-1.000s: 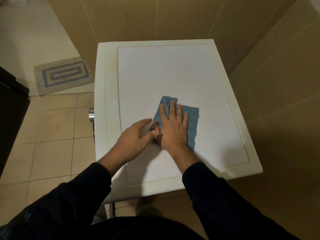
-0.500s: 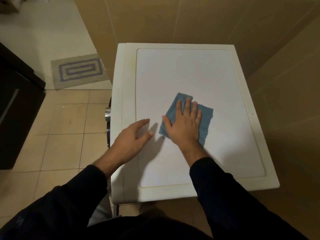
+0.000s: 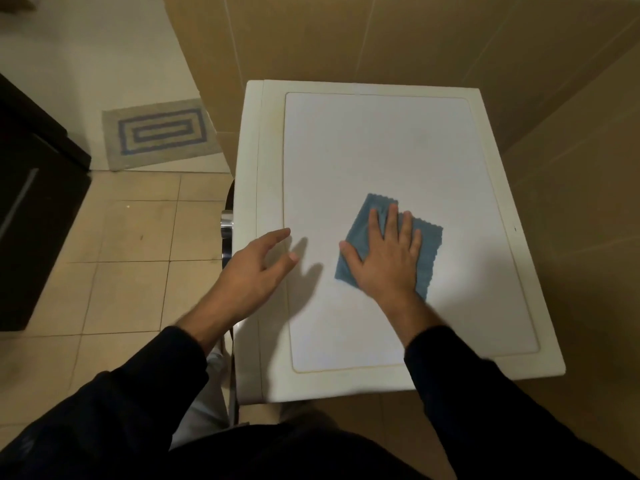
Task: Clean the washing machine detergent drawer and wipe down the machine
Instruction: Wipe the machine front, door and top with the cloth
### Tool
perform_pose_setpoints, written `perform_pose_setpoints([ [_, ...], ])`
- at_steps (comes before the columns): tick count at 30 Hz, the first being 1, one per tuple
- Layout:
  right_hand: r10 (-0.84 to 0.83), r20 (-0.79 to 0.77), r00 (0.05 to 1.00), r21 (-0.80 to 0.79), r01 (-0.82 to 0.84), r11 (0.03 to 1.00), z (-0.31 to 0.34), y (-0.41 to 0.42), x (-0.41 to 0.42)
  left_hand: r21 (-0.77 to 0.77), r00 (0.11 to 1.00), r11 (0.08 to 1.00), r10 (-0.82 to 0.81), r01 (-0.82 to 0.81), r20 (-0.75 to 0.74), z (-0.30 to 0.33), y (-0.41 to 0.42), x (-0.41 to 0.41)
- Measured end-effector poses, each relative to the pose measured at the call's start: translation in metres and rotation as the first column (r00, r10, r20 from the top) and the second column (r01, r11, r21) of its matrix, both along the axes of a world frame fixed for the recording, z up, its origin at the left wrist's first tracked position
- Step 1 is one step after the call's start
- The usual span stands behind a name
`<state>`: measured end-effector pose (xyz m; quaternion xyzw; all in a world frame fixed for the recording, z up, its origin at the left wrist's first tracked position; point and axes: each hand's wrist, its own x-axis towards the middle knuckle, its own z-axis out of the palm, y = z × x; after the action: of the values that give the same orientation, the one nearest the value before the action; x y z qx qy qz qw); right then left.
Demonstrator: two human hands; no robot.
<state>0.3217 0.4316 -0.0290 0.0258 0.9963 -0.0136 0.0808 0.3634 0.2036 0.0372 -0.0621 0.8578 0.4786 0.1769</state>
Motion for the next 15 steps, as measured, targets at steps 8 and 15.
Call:
perform_pose_setpoints([
  [8, 0.227, 0.041, 0.973, -0.002, -0.227, 0.974, -0.001, -0.070, -0.008, -0.022, 0.999, 1.000, -0.018, 0.017, -0.033, -0.001, 0.011, 0.007],
  [15, 0.319, -0.018, 0.948, -0.077, -0.320, 0.944, -0.002, -0.022, 0.039, -0.008, 1.000, 1.000, -0.003, 0.003, -0.019, -0.006, 0.002, 0.005],
])
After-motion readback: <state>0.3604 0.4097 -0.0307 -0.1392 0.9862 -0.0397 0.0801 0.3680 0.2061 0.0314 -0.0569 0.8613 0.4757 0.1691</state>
